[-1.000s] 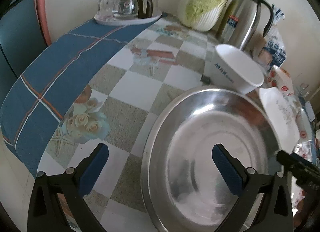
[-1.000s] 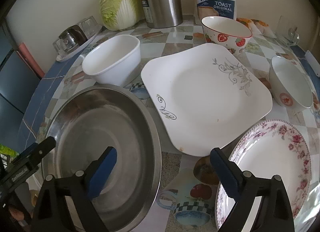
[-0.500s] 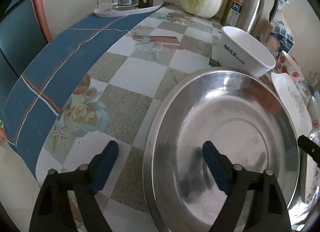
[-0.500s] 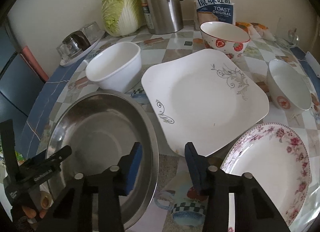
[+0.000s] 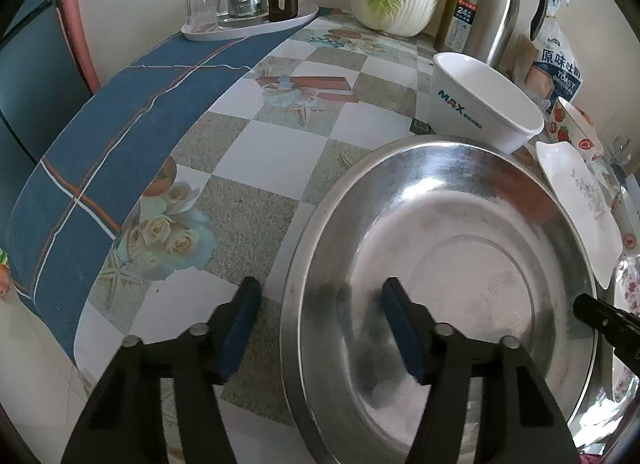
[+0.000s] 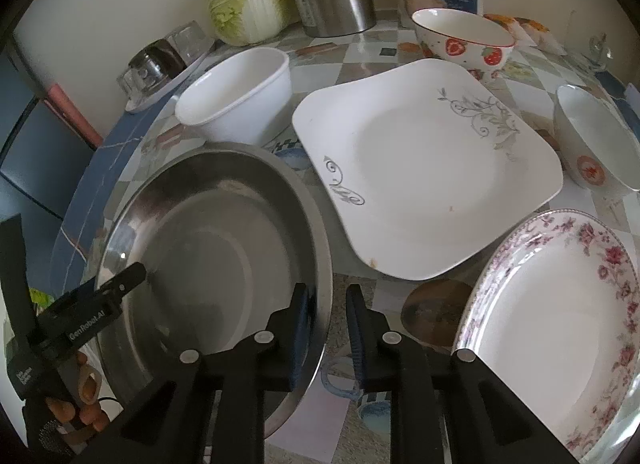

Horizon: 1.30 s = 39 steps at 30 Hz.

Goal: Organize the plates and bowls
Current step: 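Move both tools to the steel basin rim and close both grippers on it, then lift the steel basin off the table with both grippers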

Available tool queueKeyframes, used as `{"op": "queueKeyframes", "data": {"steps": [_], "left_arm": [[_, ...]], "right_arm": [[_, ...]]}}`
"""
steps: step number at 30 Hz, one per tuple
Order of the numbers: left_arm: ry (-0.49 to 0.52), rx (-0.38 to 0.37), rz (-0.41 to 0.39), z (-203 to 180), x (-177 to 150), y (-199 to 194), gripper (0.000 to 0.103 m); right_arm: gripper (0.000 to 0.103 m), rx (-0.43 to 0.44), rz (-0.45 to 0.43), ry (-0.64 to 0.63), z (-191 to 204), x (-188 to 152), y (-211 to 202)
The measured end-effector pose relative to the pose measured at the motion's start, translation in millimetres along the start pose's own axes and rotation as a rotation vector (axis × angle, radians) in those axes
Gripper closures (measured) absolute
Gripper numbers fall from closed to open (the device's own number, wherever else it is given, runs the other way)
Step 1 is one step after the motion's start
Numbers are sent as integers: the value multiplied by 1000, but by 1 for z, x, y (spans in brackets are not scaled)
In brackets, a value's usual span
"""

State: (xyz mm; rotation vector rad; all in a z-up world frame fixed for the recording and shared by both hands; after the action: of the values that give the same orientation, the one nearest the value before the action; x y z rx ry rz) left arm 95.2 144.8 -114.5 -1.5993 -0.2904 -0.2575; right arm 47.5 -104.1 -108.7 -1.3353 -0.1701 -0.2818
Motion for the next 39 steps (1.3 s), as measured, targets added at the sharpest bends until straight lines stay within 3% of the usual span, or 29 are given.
{"op": "queueKeyframes", "data": {"steps": [3,8,24,30,39], "left_arm": [[10,-27,0,-3,0,-2,58],[1,-26,6,2,-2,-6,68],[11,50,-115,-1,0,-82,68],[57,76,-198,-29,15,-120,68],[153,68,-291,-96,35,-163,68]], "right_arm": [[89,15,17,-9,3,-1,5],[89,20,7,-20,6,-2,1],[89,95,-73,-85,19,0,-40],[89,135,-143,-61,7,6,-67],[89,163,-292,49,-44,19,-115]]}}
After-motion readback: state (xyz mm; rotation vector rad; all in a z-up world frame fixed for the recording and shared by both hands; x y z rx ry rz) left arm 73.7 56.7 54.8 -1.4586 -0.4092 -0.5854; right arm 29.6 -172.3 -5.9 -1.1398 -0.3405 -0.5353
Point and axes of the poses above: each gripper's, at about its wrist camera, not at the fingertips, and y roughly the way its jaws point, z to its left, x to its top, the point moved 2 cm from there along y, roughly the way its jaws point, and after that the axes turned 8 degrees about z, right-handed, at the moved point
